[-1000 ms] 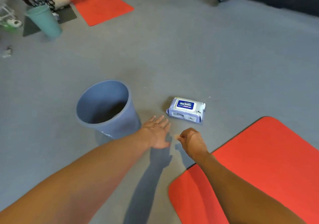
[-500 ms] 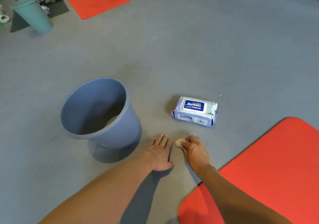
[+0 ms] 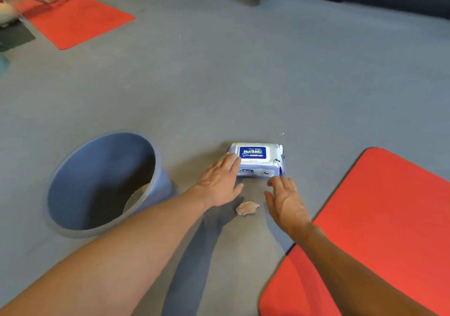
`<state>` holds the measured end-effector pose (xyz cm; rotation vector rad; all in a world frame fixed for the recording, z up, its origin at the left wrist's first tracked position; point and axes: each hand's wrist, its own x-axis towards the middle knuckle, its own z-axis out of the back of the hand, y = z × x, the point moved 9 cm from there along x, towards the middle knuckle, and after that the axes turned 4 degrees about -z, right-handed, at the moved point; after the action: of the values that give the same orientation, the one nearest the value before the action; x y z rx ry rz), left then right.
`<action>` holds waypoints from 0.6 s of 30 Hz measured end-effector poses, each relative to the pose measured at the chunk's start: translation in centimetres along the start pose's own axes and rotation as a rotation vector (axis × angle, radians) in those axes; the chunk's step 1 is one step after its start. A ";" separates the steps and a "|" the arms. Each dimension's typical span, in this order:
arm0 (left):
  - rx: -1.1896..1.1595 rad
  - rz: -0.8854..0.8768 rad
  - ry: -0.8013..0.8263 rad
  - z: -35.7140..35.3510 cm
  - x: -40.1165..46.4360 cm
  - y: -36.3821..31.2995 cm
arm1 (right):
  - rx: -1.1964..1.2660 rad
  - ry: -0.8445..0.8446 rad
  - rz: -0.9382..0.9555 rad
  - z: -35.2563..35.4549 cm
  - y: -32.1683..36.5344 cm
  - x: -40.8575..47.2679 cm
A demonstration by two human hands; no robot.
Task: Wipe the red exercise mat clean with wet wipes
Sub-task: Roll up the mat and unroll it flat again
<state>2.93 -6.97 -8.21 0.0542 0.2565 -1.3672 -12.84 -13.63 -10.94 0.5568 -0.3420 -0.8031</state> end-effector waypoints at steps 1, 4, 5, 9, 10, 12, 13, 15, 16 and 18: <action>0.011 -0.025 -0.003 0.5 0.5 -0.5 | -0.011 -0.010 -0.012 0.7 -0.2 0.1; 0.067 -0.093 -0.018 1.5 2.2 -2.1 | -0.064 0.020 -0.051 2.1 -0.4 0.6; 0.081 -0.102 -0.020 1.6 2.8 -2.3 | -0.072 0.033 -0.061 2.3 -0.4 1.0; 0.060 -0.047 -0.031 1.6 4.6 -1.9 | -0.090 0.058 -0.093 2.5 -0.1 2.6; 0.060 -0.043 -0.045 1.4 4.9 -1.8 | -0.099 0.067 -0.100 2.5 -0.2 2.9; 0.090 -0.083 -0.066 0.7 4.7 -2.3 | -0.118 0.096 -0.124 2.2 -0.7 2.7; 0.109 -0.113 -0.070 0.2 4.3 -2.8 | -0.134 0.119 -0.132 1.9 -1.1 2.2; 0.133 -0.174 -0.062 -0.8 3.5 -4.1 | -0.196 0.168 -0.157 1.3 -1.9 0.9; 0.140 -0.195 -0.047 -1.3 3.2 -4.7 | -0.242 0.193 -0.180 1.1 -2.5 0.1; 0.151 -0.212 -0.025 -2.1 2.7 -5.7 | -0.321 0.237 -0.242 1.1 -3.5 -1.6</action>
<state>-2.42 -10.39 -10.17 0.1389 0.1408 -1.5959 -16.50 -14.76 -12.25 0.3890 0.0752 -0.9913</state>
